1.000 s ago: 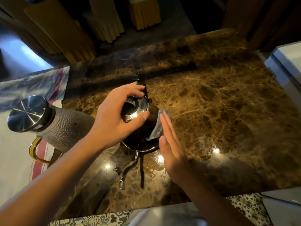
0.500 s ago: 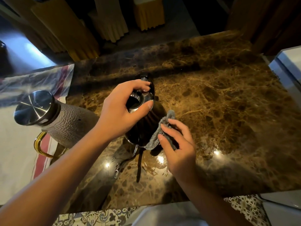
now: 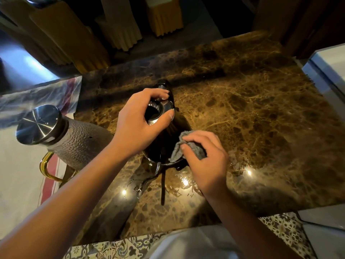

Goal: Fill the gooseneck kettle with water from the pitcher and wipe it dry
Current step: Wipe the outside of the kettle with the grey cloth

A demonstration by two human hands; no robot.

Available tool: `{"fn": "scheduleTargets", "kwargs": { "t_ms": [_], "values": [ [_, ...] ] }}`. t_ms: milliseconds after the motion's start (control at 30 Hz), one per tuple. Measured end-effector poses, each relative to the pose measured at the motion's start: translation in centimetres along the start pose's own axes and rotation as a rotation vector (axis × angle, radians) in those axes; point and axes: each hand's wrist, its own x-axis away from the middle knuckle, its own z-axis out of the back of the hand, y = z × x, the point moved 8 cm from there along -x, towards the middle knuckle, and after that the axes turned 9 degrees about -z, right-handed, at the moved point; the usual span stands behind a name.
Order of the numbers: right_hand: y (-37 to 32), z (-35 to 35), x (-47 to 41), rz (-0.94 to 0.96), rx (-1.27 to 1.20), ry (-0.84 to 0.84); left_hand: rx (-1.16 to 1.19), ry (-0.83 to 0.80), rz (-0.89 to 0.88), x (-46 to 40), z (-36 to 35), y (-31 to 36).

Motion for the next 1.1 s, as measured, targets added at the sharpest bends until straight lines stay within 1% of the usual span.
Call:
{"fn": "scheduleTargets", "kwargs": {
  "t_ms": [100, 233, 367, 433, 500, 633, 700, 767, 833, 900, 967, 1100],
  "values": [
    [-1.1, -1.1, 0.5, 0.09, 0.017, 0.035, -0.001, 0.01, 0.002, 0.1, 0.0, 0.0],
    [0.7, -1.8, 2.7, 0.133, 0.08, 0.04, -0.006, 0.013, -0.01, 0.1, 0.0, 0.0],
    [2.1, -2.4, 3.2, 0.146, 0.184, -0.031, -0.009, 0.021, -0.03, 0.0, 0.0, -0.1],
    [2.3, -2.2, 3.0, 0.097, 0.18, -0.082, -0.013, 0.02, -0.036, 0.1, 0.0, 0.0],
    [2.2, -1.4, 2.3, 0.01, 0.124, -0.101, -0.01, 0.018, -0.037, 0.1, 0.0, 0.0],
    [2.7, 0.6, -1.2, -0.246, -0.027, -0.029, 0.01, 0.01, -0.041, 0.1, 0.1, -0.1],
    [2.7, -0.1, -1.9, -0.348, -0.121, -0.081, 0.01, -0.003, -0.045, 0.1, 0.1, -0.1],
    [2.0, -1.7, -0.9, -0.368, -0.152, -0.181, 0.011, -0.014, -0.053, 0.1, 0.1, -0.1],
    [2.2, -3.1, 0.7, -0.362, -0.181, -0.242, 0.022, -0.019, -0.058, 0.0, 0.0, -0.3],
    [3.1, -3.8, 1.8, -0.356, -0.226, -0.255, 0.048, -0.02, -0.061, 0.0, 0.0, -0.4],
    [3.9, -4.1, 1.9, -0.399, -0.273, -0.25, 0.085, -0.032, -0.047, 0.1, 0.1, -0.7],
    [3.1, -3.9, -0.1, -0.446, -0.38, -0.288, 0.152, -0.092, -0.059, 0.1, 0.0, -0.7]
  ]
}}
